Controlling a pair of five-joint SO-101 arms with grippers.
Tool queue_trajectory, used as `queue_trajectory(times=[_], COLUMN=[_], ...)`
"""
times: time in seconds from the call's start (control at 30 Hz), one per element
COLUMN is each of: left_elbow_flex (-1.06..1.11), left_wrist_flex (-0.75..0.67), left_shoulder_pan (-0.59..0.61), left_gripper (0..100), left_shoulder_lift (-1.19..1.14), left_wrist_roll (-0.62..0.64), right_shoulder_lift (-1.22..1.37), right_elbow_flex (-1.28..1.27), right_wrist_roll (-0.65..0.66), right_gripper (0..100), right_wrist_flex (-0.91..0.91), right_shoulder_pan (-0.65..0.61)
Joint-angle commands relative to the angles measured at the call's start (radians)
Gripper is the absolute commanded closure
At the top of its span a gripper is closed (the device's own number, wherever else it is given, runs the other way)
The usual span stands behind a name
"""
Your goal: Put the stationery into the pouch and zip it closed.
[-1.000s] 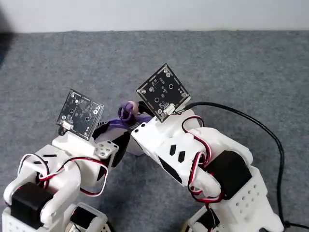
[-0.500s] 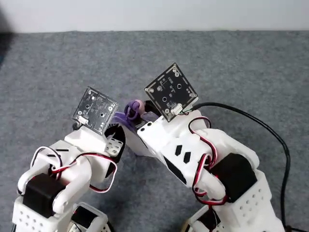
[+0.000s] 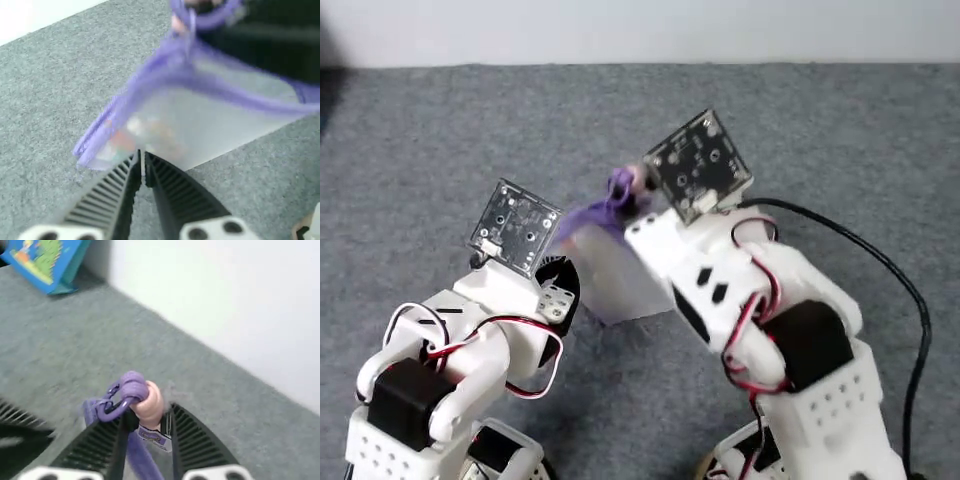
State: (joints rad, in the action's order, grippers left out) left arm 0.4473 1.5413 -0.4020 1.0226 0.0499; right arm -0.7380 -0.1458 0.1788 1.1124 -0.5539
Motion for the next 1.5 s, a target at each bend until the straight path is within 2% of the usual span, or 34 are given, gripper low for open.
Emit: queue_trajectory(times=[0.0, 0.1, 0.2, 0.43, 0.57, 0.7, 0.93, 1.13, 1.37, 1.47], left_elbow_flex=[-0.027, -0.051, -0.076, -0.081, -0.081, -0.081, -0.079, -0.079, -0.079, -0.079], left_wrist_flex=[-0.011, -0.009, -0.015, -0.008, -0.009, -0.009, -0.015, -0.011, -0.008, -0.009], left_shoulder_pan=[-0.002, 0.012, 0.1, 0.293, 0.333, 0.338, 0.33, 0.331, 0.324, 0.269], left_gripper=[95, 88, 84, 83, 83, 83, 83, 83, 83, 83], left_shoulder_lift=[0.008, 0.008, 0.008, 0.008, 0.008, 0.008, 0.006, 0.008, 0.008, 0.006], left_wrist_roll=[0.08, 0.146, 0.175, 0.172, 0.143, 0.14, 0.138, 0.091, 0.046, 0.026], right_shoulder_lift=[0.048, 0.125, 0.222, 0.452, 0.513, 0.486, 0.321, 0.202, 0.134, 0.096], right_elbow_flex=[0.015, 0.015, 0.017, 0.017, 0.018, 0.017, 0.011, 0.011, -0.023, -0.075], right_wrist_roll=[0.015, 0.077, 0.164, 0.35, 0.396, 0.393, 0.388, 0.388, 0.387, 0.387], right_gripper=[99.1, 99.1, 99.1, 99.1, 99.1, 99.1, 99.1, 99.1, 99.1, 99.1], right_wrist_flex=[-0.153, -0.297, -0.47, -0.863, -0.946, -0.832, -0.507, -0.259, -0.186, -0.18], right_shoulder_pan=[0.068, 0.088, 0.09, 0.087, 0.047, -0.021, -0.108, -0.127, -0.127, -0.128])
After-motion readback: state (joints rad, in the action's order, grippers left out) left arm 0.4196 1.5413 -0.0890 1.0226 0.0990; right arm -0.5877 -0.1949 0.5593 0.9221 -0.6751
